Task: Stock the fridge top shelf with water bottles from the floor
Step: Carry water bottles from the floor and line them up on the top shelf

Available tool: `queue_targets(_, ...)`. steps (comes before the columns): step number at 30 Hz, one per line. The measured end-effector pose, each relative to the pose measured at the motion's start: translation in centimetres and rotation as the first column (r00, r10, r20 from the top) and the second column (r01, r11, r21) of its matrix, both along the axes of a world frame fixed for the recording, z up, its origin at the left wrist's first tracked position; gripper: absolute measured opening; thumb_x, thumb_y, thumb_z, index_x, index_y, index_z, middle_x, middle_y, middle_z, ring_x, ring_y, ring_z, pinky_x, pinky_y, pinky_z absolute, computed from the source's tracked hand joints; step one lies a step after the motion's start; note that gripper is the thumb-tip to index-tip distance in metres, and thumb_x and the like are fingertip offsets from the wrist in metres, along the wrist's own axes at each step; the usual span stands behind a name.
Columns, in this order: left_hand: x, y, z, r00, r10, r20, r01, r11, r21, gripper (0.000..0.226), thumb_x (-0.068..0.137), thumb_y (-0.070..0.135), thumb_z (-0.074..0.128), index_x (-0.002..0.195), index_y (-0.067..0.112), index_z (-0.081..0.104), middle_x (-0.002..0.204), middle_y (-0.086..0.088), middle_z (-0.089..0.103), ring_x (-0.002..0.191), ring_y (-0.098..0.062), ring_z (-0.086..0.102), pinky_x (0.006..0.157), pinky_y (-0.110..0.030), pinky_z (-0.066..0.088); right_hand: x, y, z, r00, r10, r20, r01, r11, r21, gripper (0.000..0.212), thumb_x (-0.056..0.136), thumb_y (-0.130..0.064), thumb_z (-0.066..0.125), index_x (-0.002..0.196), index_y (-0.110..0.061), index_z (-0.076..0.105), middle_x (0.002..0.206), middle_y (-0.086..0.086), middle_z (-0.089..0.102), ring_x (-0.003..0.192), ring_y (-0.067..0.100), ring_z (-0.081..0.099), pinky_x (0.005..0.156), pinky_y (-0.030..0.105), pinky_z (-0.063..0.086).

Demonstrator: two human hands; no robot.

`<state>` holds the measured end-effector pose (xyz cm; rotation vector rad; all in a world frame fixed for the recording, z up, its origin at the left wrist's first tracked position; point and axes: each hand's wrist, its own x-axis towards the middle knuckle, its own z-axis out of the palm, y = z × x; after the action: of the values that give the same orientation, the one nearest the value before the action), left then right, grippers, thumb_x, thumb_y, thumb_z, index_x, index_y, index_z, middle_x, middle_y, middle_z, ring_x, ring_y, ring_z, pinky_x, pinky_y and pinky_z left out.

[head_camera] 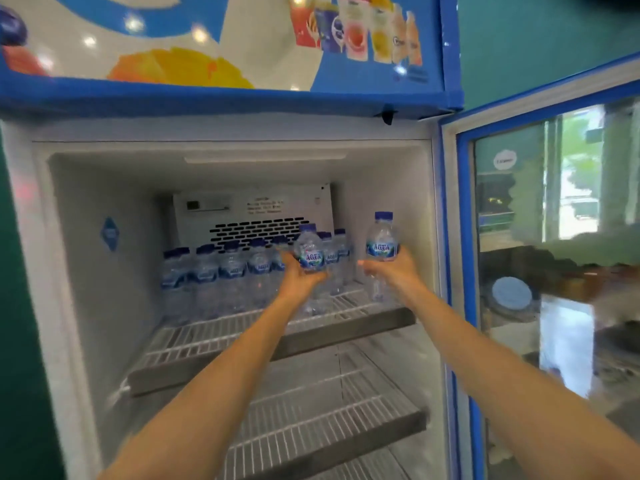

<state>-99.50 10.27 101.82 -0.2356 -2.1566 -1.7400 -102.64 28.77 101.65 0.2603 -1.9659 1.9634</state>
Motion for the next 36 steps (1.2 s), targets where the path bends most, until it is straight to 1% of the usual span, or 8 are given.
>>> queue_targets(4, -4.2, 1.4, -1.1, 0.998, -0.038, 0.048, 0.034, 0.997, 0.073, 0.106, 0.082, 0.001, 0.069, 0.150, 0.011, -0.012, 0.145, -0.011, 0.040, 0.125, -0.028, 0.050, 0.100, -0.037, 0.041, -4.4, -0.4, -0.7, 0.998, 0.021, 0.060, -0.023, 0.999, 0.031, 0.039, 0.067, -0.005, 0.084, 0.097, -0.012, 0.061, 0.088, 0.002, 0.067, 0.077, 0.017, 0.064, 0.067, 0.027, 0.051)
queue_targets(9, -7.8, 2.2, -2.4, 1.000, -0.008, 0.015, 0.008, 1.000, -0.028, 0.078, 0.079, 0.005, 0.074, 0.136, 0.010, 0.021, 0.120, -0.003, 0.050, 0.102, -0.014, 0.049, 0.087, -0.028, 0.041, -10.0, -1.1, -1.2, 0.995, 0.084, 0.048, -0.088, 0.992, 0.094, 0.039, 0.069, 0.006, 0.078, 0.103, -0.005, 0.066, 0.100, 0.010, 0.069, 0.081, 0.019, 0.064, 0.058, 0.019, 0.050)
queue_targets(14, -11.8, 2.0, -2.5, 0.998, -0.034, 0.062, 0.033, 0.999, 0.019, 0.079, 0.074, 0.007, 0.078, 0.127, 0.021, 0.021, 0.120, 0.000, 0.052, 0.106, -0.018, 0.052, 0.090, -0.033, 0.044, -14.5, -2.0, -1.8, 0.981, 0.195, 0.007, -0.195, 0.975, 0.105, 0.035, 0.068, 0.011, 0.074, 0.098, -0.007, 0.070, 0.098, 0.011, 0.073, 0.085, 0.023, 0.070, 0.071, 0.033, 0.059)
queue_targets(18, -13.6, 2.2, -3.3, 0.998, -0.057, 0.035, 0.054, 0.997, 0.061, 0.080, 0.073, 0.006, 0.079, 0.125, 0.026, 0.021, 0.117, 0.002, 0.055, 0.102, -0.013, 0.056, 0.088, -0.030, 0.047, -17.5, -3.1, -2.3, 0.977, 0.203, 0.070, -0.210, 0.969, 0.131, 0.035, 0.067, 0.005, 0.076, 0.097, -0.011, 0.072, 0.093, 0.007, 0.075, 0.084, 0.022, 0.072, 0.065, 0.034, 0.061)
queue_targets(24, -14.2, 2.2, -4.4, 0.995, -0.096, -0.020, 0.096, 0.995, 0.012, 0.073, 0.082, 0.004, 0.070, 0.132, 0.021, 0.020, 0.116, 0.005, 0.055, 0.095, 0.001, 0.056, 0.072, -0.012, 0.053, -18.3, -3.4, -2.7, 0.980, 0.197, 0.040, -0.201, 0.957, 0.208, 0.026, 0.075, -0.013, 0.072, 0.101, -0.016, 0.072, 0.097, 0.004, 0.073, 0.091, 0.021, 0.069, 0.080, 0.036, 0.058)
queue_targets(29, -14.2, 2.2, -5.2, 0.999, -0.045, -0.010, 0.045, 0.997, -0.062, 0.091, 0.070, 0.005, 0.081, 0.137, 0.013, 0.021, 0.123, -0.002, 0.054, 0.106, -0.015, 0.056, 0.096, -0.031, 0.048, -17.8, -3.7, -4.1, 0.993, -0.121, -0.008, 0.108, 0.845, 0.524, 0.029, 0.071, -0.015, 0.080, 0.097, -0.008, 0.070, 0.098, 0.003, 0.070, 0.086, 0.016, 0.065, 0.067, 0.023, 0.050)
queue_targets(34, -14.2, 2.3, -5.2, 0.999, 0.000, -0.033, -0.002, 0.997, -0.078, 0.074, 0.067, 0.009, 0.084, 0.121, 0.021, 0.035, 0.112, 0.004, 0.056, 0.108, -0.017, 0.056, 0.089, -0.024, 0.043, -18.2, -4.0, -3.9, 0.969, -0.245, -0.024, 0.211, 0.776, 0.595, 0.012, 0.073, -0.015, 0.078, 0.074, -0.012, 0.066, 0.091, 0.010, 0.071, 0.079, 0.018, 0.066, 0.062, 0.022, 0.047)
queue_targets(36, -14.2, 2.4, -5.3, 0.999, -0.001, -0.048, -0.003, 0.997, -0.078, 0.074, 0.067, 0.009, 0.084, 0.124, 0.019, 0.038, 0.112, 0.003, 0.056, 0.105, -0.015, 0.056, 0.088, -0.024, 0.043, -18.8, -4.1, -3.9, 0.972, -0.235, 0.007, 0.186, 0.786, 0.590, 0.030, 0.076, -0.012, 0.074, 0.058, -0.020, 0.051, 0.084, 0.010, 0.067, 0.075, 0.016, 0.061, 0.062, 0.023, 0.046)
